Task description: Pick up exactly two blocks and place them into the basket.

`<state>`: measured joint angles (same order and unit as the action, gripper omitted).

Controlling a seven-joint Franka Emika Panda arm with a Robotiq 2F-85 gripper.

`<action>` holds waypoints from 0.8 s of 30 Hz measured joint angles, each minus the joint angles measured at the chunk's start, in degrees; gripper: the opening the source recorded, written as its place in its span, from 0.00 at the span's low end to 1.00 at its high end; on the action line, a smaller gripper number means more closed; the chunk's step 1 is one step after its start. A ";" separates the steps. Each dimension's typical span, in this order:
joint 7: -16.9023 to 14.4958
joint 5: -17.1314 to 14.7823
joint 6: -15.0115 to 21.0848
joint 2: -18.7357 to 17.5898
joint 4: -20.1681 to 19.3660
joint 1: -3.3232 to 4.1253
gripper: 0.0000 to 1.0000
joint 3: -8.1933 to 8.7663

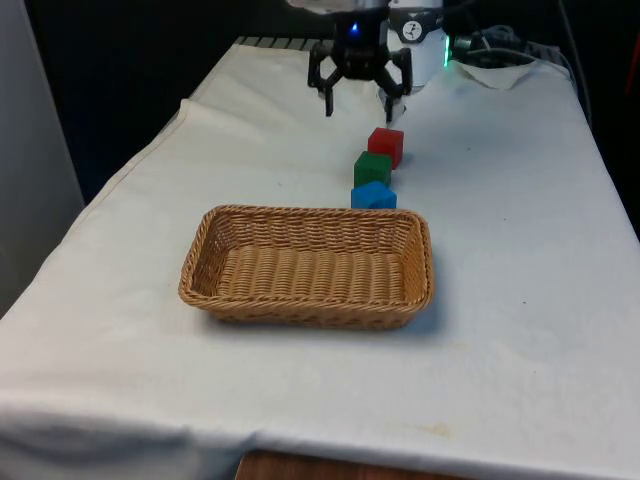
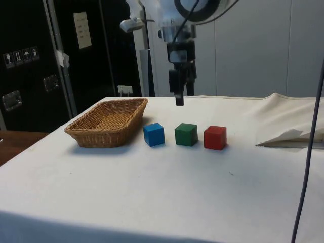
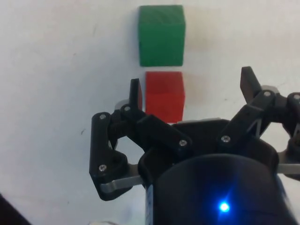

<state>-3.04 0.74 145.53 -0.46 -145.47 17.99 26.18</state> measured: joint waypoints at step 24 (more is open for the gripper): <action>-2.12 -7.91 12.78 -9.51 -2.01 0.23 1.00 -2.92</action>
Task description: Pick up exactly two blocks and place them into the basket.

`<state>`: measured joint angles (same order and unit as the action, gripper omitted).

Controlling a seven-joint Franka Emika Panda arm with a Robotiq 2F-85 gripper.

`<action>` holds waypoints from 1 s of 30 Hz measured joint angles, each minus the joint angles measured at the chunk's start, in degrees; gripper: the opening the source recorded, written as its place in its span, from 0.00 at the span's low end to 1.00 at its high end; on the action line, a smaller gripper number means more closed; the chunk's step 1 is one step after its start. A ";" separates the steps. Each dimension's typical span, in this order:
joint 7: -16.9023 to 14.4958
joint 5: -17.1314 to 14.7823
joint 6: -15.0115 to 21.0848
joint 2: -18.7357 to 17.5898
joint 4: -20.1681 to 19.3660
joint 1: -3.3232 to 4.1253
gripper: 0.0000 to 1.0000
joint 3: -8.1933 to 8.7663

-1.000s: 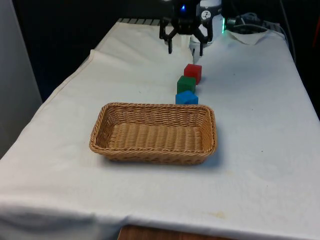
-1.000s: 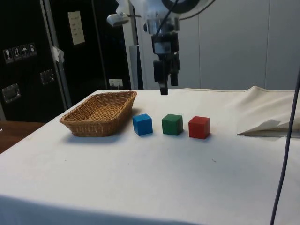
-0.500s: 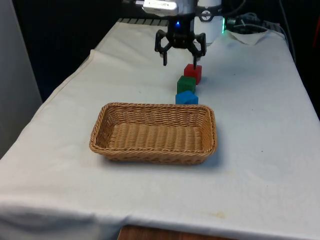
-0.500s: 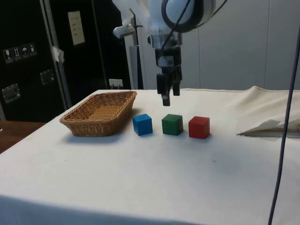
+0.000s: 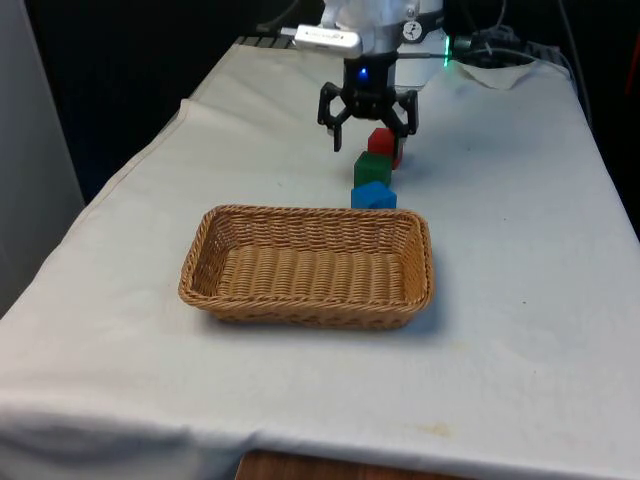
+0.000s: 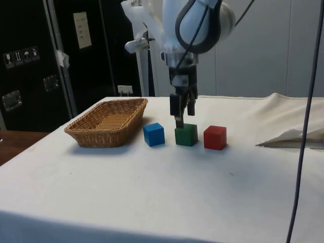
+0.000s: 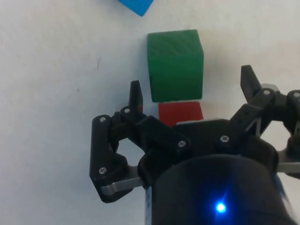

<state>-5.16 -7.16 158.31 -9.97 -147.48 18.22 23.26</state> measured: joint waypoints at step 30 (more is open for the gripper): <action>-1.03 -2.64 5.27 -4.41 0.00 0.00 1.00 -1.03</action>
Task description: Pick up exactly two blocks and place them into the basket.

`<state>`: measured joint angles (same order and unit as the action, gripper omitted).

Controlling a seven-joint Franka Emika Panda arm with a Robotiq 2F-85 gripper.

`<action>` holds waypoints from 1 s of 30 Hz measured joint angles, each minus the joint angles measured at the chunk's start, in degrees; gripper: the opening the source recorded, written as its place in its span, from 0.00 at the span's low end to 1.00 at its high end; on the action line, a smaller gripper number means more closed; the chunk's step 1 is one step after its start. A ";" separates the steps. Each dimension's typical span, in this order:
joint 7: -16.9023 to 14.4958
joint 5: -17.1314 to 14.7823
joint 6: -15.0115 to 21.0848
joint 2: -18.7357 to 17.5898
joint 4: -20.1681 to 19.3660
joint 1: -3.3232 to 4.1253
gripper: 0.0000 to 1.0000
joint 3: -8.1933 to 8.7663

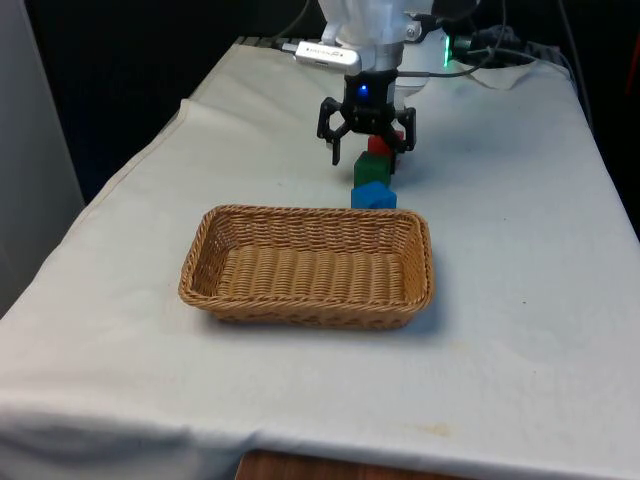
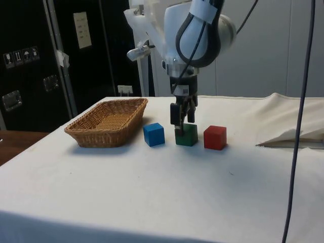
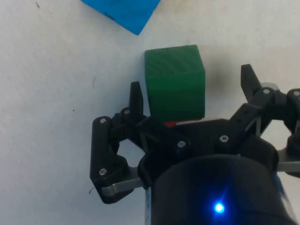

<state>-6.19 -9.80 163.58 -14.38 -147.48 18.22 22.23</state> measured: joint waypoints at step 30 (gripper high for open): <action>0.00 0.00 0.00 -0.06 0.00 0.00 0.00 0.00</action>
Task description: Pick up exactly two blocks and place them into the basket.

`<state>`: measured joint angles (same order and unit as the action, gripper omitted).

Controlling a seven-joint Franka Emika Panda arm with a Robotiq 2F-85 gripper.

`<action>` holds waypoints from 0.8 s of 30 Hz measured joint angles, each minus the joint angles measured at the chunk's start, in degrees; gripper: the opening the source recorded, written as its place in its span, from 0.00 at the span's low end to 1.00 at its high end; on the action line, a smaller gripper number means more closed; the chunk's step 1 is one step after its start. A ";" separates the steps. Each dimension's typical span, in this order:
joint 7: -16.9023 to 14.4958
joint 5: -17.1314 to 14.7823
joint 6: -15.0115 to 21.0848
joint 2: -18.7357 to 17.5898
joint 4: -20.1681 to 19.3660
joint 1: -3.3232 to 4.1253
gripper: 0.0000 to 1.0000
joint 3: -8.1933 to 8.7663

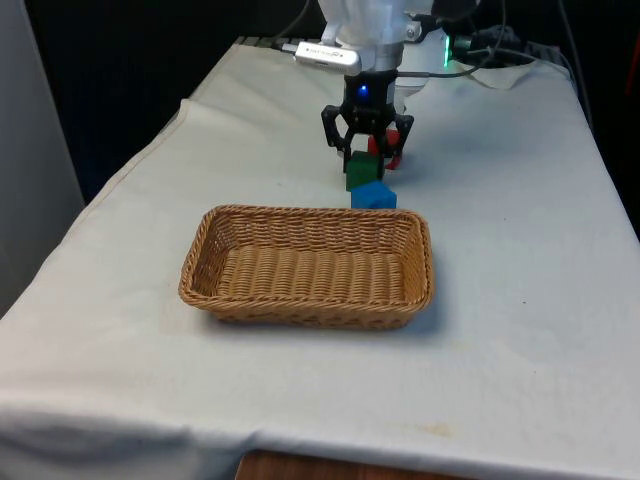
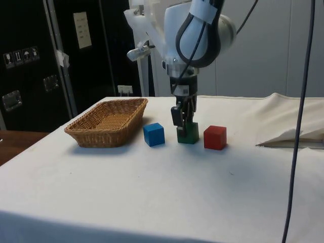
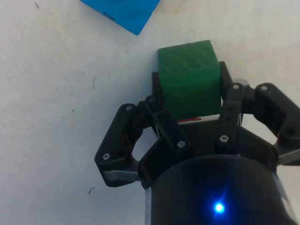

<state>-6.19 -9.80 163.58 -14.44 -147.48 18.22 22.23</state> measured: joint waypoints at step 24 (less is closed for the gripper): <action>0.06 2.23 -8.37 8.48 3.15 0.00 0.00 1.03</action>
<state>-6.13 -7.56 155.21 -5.96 -144.33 18.22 23.26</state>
